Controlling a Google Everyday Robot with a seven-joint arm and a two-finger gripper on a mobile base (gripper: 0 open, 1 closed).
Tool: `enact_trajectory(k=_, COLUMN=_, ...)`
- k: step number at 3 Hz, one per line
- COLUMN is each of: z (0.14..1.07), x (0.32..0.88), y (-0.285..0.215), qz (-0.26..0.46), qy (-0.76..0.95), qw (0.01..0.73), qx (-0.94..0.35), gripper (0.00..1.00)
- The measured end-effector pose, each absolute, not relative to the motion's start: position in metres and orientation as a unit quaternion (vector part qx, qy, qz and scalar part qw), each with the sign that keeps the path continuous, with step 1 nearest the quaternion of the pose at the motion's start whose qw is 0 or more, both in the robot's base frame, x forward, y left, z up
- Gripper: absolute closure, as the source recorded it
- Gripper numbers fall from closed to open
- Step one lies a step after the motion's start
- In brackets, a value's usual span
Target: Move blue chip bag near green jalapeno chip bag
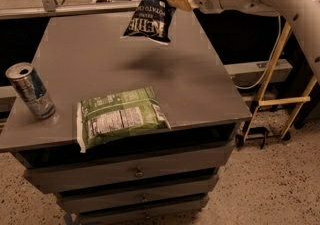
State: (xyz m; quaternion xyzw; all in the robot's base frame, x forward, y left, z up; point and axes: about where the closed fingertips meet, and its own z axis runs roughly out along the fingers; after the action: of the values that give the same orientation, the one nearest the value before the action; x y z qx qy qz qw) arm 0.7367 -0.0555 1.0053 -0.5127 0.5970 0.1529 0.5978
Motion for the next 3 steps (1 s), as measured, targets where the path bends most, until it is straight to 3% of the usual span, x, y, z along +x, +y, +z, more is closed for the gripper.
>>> enact_trajectory(k=1, z=1.007, x=0.692, y=-0.043, qz=0.169, qy=0.592, qw=0.583, qx=-0.53, gripper=1.0)
enact_trajectory(k=2, z=1.007, x=0.664, y=-0.021, qz=0.199, qy=0.575, qw=0.571, qx=-0.551, gripper=0.82)
enact_trajectory(k=3, z=1.01, x=0.638, y=0.007, qz=0.242, qy=0.527, qw=0.557, qx=-0.594, gripper=0.51)
